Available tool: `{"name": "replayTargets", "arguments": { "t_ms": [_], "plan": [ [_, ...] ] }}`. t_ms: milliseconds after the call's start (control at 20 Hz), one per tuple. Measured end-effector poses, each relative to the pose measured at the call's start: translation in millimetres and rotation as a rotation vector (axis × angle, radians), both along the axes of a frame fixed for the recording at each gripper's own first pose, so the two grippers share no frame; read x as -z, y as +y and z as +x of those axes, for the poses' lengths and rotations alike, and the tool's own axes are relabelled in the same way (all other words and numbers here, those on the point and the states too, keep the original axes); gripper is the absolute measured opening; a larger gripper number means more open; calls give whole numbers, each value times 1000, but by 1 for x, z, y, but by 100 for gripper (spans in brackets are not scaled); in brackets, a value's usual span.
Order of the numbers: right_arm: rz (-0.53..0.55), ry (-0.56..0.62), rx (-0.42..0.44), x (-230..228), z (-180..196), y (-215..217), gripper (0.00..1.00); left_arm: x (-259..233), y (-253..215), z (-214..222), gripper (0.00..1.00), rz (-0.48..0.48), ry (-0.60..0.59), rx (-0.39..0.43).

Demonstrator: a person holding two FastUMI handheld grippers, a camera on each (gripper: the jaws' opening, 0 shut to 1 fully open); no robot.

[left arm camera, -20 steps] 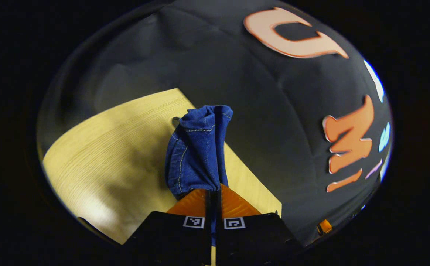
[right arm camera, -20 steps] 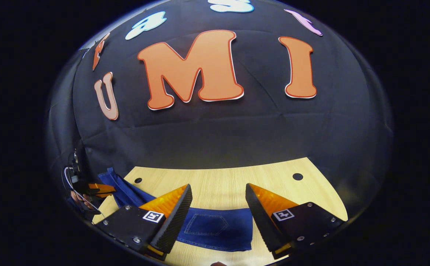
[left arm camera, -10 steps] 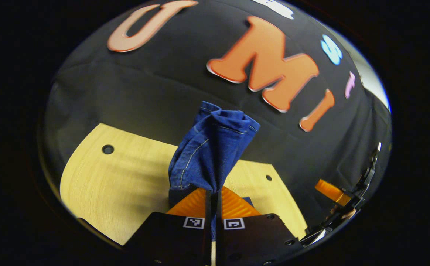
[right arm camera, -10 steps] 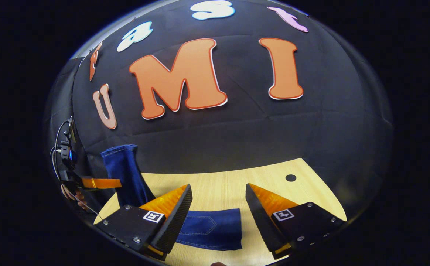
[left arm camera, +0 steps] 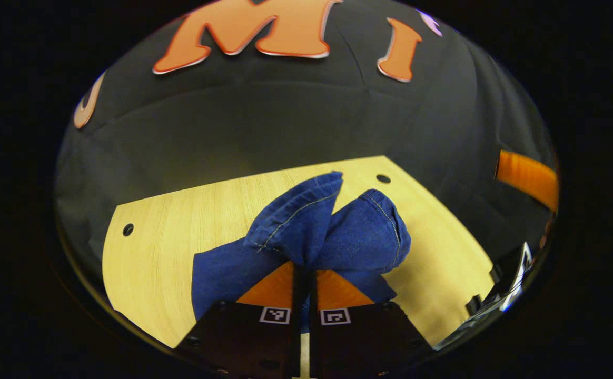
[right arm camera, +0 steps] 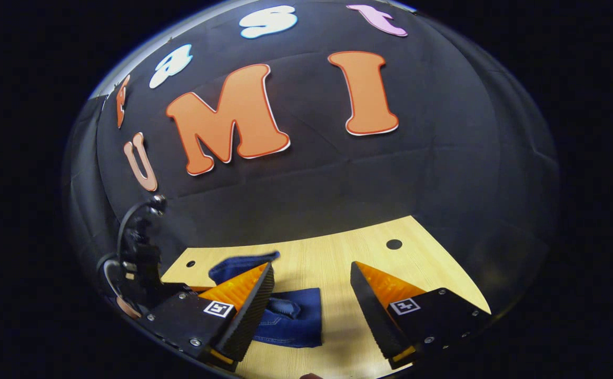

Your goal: Grasp the waist and the cuffs of the jeans and fold them to make the two legs overlap; first hold the waist and fold one-third of the jeans toward the cuffs, then hold the cuffs and fold the remaining one-third in the same direction to finish folding.

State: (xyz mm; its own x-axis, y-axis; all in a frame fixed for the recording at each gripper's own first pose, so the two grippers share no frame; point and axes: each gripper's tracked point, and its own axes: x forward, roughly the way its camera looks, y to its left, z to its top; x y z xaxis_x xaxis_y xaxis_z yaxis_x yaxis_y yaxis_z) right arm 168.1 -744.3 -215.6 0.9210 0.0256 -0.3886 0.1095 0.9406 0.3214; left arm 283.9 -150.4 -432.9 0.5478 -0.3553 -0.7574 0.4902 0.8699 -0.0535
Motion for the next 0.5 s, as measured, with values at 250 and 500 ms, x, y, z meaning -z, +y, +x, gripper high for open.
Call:
{"name": "replayTargets", "arguments": {
  "t_ms": [250,500],
  "plan": [
    [2,3,3,6,1,-19,94,-14,-17,-44,37,-44,3,76],
    [26,-15,-37,1,14,-10,95,-81,-12,-49,91,-143,-129,88]
  ]
}}
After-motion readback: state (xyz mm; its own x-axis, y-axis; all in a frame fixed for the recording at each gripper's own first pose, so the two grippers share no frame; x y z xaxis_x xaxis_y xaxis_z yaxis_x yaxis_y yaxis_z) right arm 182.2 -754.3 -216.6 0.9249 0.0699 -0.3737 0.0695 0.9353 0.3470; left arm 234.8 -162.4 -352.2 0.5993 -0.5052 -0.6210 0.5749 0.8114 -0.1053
